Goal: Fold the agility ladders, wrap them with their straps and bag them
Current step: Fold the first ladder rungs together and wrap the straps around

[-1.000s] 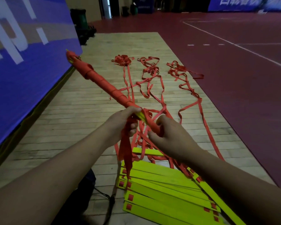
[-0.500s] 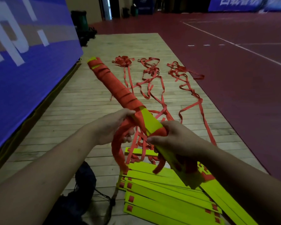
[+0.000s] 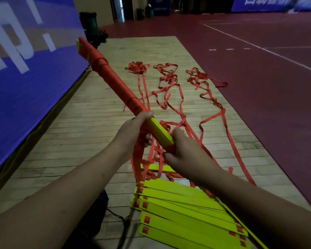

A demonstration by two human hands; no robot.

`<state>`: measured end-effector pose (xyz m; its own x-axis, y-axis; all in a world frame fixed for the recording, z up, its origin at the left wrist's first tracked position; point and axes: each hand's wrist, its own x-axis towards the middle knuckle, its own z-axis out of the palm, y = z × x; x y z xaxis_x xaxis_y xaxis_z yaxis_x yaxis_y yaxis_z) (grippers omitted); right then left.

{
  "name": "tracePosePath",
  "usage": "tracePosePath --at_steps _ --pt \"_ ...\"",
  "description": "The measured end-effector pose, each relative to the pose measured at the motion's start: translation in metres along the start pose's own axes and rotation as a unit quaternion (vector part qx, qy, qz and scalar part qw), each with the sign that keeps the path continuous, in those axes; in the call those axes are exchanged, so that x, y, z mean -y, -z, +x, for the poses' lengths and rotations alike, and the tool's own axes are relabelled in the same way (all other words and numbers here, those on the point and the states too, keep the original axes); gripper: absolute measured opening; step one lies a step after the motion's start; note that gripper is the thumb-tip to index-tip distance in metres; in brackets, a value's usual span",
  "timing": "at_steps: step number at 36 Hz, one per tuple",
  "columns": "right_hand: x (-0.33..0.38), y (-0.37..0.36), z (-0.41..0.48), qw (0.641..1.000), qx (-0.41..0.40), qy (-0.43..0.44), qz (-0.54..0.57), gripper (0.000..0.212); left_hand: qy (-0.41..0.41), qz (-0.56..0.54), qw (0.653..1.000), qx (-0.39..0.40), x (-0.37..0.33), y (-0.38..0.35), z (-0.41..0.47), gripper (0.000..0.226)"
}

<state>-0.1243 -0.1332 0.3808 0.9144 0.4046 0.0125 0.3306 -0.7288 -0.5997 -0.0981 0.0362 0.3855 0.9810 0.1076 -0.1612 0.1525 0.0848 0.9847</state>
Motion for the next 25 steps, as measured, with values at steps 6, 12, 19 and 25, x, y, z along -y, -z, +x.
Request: tracePosePath --at_steps 6,12,19,25 --pt "-0.007 0.027 0.001 0.927 0.166 -0.104 0.319 0.046 -0.029 -0.070 0.988 0.134 -0.003 0.019 0.001 0.037" --pt "-0.003 0.021 0.000 0.966 0.066 -0.029 0.246 0.031 -0.026 -0.123 0.977 0.171 -0.004 0.023 0.000 0.042" --pt "-0.012 0.013 0.006 0.982 -0.063 -0.017 0.180 0.039 0.030 0.029 0.987 0.154 -0.009 0.019 0.002 0.039" --pt "-0.011 0.009 0.000 0.989 -0.121 0.012 -0.079 0.045 0.022 0.001 0.992 0.122 -0.009 -0.001 0.001 0.042"
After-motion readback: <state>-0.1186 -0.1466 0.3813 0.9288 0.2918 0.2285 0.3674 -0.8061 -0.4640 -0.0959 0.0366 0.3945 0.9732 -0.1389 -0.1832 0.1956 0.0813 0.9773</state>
